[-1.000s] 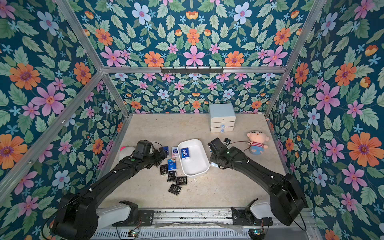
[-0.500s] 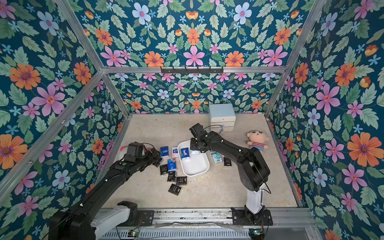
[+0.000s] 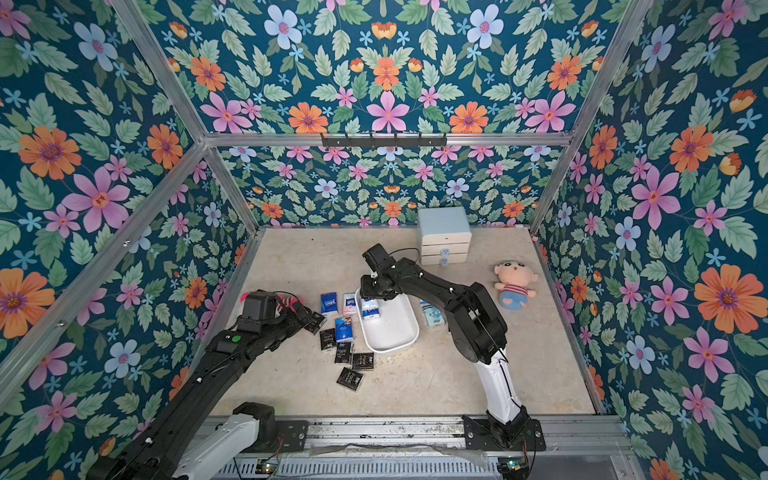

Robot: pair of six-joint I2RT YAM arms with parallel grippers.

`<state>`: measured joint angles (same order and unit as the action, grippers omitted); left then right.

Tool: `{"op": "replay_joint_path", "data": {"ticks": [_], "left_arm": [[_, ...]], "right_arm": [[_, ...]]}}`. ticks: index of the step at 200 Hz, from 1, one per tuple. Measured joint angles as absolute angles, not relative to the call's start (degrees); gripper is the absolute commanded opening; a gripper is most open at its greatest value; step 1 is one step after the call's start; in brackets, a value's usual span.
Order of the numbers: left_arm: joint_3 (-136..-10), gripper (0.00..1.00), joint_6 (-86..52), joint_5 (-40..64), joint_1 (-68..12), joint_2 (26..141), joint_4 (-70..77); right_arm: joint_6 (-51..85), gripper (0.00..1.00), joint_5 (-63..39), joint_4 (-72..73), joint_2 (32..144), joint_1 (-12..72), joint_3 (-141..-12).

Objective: Put the pocket tissues into the storage box
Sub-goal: Place the pocket tissues in the storage box.

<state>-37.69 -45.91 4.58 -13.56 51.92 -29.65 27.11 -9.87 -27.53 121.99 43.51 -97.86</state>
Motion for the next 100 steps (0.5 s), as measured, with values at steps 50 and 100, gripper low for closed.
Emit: {"op": "replay_joint_path", "data": {"ticks": [50,100], "left_arm": [[-39.8,0.99,-44.1,3.7,-13.6,53.3,-30.9],[-40.4,0.99,-43.4,4.6,-13.5,56.7,-30.0]], "right_arm": [[26.7,0.71,-10.2,-29.1,123.9,43.5,-100.2],[26.3,0.72,-9.2,-29.5,119.5,43.5,-99.1]]}}
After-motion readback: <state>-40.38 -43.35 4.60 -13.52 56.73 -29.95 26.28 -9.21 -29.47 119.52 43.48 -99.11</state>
